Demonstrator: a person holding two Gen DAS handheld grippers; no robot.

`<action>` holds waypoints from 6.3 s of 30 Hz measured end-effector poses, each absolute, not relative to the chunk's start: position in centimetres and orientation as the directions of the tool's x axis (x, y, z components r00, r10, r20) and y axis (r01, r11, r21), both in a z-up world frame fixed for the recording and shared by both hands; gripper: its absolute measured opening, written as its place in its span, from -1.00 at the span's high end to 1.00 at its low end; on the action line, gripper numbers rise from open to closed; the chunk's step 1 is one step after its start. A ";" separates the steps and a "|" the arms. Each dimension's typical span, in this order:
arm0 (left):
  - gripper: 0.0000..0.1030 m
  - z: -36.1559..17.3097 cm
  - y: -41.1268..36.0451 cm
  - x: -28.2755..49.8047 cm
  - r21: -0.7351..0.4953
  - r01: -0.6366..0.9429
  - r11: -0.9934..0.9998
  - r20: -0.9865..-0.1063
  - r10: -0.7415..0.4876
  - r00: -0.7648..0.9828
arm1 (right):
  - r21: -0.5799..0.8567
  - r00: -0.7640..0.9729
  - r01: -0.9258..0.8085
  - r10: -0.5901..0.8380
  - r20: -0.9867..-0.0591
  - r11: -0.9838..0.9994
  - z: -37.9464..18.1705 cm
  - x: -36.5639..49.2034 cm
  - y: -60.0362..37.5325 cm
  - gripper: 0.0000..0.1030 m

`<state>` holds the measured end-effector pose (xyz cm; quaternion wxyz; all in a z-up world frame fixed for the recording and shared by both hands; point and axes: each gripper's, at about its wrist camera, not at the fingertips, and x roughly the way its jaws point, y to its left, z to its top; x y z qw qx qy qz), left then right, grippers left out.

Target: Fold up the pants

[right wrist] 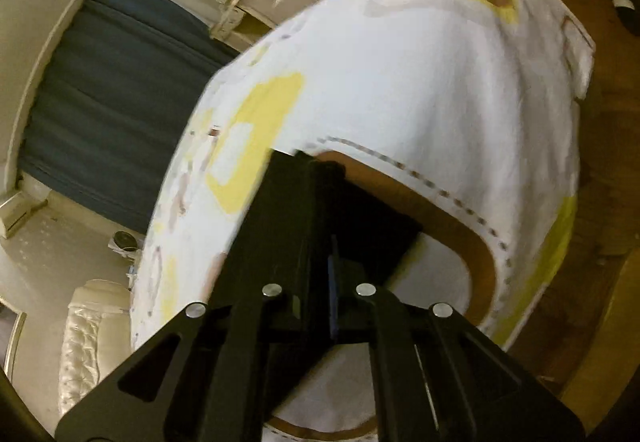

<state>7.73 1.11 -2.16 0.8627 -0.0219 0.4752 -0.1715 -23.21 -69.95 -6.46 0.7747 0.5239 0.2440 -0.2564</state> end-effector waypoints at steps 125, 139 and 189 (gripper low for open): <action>-0.59 0.2 4.0 6.2 -0.054 0.165 0.985 -0.785 -0.144 0.602 | 0.235 0.524 0.127 0.136 -0.841 0.964 0.5 -0.7 -32.0 0.63; -0.59 0.1 3.1 5.9 -0.041 0.194 0.980 -0.781 -0.153 0.605 | 0.353 0.499 0.092 0.264 -0.825 0.931 -1.0 -0.1 -29.1 0.32; -0.59 -0.5 0.3 4.9 -0.044 0.265 0.963 -0.791 -0.196 0.579 | 0.689 0.604 0.373 0.401 -0.689 0.622 -6.4 -1.9 -54.5 0.49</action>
